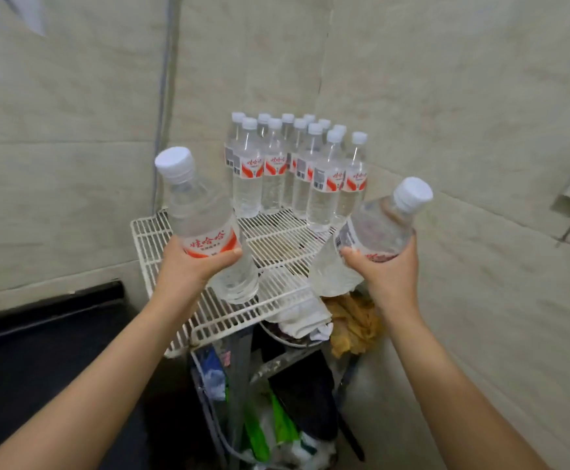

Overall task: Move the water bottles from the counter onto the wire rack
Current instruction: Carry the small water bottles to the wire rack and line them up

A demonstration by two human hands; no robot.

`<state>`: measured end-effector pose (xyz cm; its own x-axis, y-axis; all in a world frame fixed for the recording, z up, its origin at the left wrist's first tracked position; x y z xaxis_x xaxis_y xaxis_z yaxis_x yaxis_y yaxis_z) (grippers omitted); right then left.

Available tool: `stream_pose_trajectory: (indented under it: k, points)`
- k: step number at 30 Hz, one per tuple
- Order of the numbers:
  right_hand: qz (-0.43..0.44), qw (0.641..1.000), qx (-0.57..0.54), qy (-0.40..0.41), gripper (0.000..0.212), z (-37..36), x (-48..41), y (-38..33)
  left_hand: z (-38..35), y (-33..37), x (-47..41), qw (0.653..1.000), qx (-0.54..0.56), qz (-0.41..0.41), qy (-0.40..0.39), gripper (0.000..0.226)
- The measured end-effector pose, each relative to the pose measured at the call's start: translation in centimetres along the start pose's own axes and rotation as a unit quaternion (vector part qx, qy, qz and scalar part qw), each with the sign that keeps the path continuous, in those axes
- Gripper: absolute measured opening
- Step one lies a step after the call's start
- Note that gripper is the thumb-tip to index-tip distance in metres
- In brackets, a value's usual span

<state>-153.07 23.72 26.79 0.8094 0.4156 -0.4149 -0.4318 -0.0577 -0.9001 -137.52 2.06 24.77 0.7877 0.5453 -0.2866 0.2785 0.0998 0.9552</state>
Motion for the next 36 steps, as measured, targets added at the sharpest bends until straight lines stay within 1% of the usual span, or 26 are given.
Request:
stream_pose_trajectory:
  k: [2, 5, 6, 10, 13, 15, 17, 21, 25, 27, 30, 34, 35, 36]
  points:
    - [0.008, 0.999, -0.030, -0.010, 0.069, -0.4, -3.1, 0.9, -0.3, -0.7, -2.2, 1.000, -0.008, 0.008, 0.020, 0.072]
    - [0.027, 0.997, -0.057, -0.052, 0.081, -1.5, -8.2, 1.5, -1.1, -1.8, -5.9, 0.998, -0.029, 0.028, 0.045, 0.081]
    - [0.028, 0.996, -0.055, -0.072, 0.083, -2.0, -9.8, 1.9, -1.5, -2.5, -7.2, 0.997, -0.041, 0.036, 0.054, 0.080]
    - [0.026, 0.989, -0.036, -0.144, 0.085, -4.3, -16.0, 3.5, -2.7, -4.3, -11.8, 0.990, -0.079, 0.056, 0.101, 0.064]
    - [0.014, 0.979, -0.010, -0.204, 0.085, -7.2, -19.4, 4.6, -3.2, -4.8, -14.3, 0.983, -0.105, 0.065, 0.136, 0.060]
    - [0.011, 0.974, 0.004, -0.228, 0.086, -9.1, -20.8, 5.3, -3.3, -5.2, -15.7, 0.980, -0.118, 0.059, 0.149, 0.059]
    - [0.005, 0.972, 0.015, -0.233, 0.087, -10.7, -22.0, 5.8, -3.2, -5.6, -17.1, 0.978, -0.127, 0.057, 0.157, 0.061]
    - [-0.013, 0.972, 0.063, -0.226, 0.081, -12.4, -24.2, 6.8, -2.9, -6.8, -19.3, 0.974, -0.137, 0.078, 0.163, 0.065]
    - [-0.014, 0.969, 0.059, -0.241, 0.081, -13.5, -25.4, 7.5, -2.8, -7.6, -21.3, 0.970, -0.150, 0.089, 0.171, 0.067]
    - [-0.005, 0.966, 0.048, -0.253, 0.086, -13.9, -25.6, 7.8, -2.8, -8.0, -22.2, 0.970, -0.149, 0.085, 0.170, 0.068]
    - [-0.021, 0.962, 0.002, -0.273, 0.092, -14.0, -25.6, 8.5, -2.5, -8.3, -23.2, 0.973, -0.145, 0.086, 0.159, 0.066]
    - [-0.038, 0.958, -0.019, -0.284, 0.095, -13.8, -25.7, 8.7, -3.4, -7.5, -24.6, 0.975, -0.185, 0.101, 0.068, 0.047]
    - [-0.049, 0.957, -0.021, -0.284, 0.095, -13.8, -25.5, 9.0, -3.5, -7.6, -24.8, 0.973, -0.196, 0.108, 0.052, 0.046]
    - [-0.058, 0.957, -0.019, -0.285, 0.095, -13.8, -25.3, 9.3, -3.5, -7.8, -24.8, 0.971, -0.205, 0.115, 0.041, 0.051]
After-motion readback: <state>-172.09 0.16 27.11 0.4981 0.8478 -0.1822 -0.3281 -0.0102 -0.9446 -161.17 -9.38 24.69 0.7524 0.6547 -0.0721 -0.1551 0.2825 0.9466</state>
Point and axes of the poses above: each hand's wrist, its own x-axis away from the middle knuckle, its own z-axis out of the back of the hand, y = z × x, the point moved 5 cm from there along -x, towards the middle knuckle, and after that the axes turned 13 degrees about -y, right-handed, at the moved point
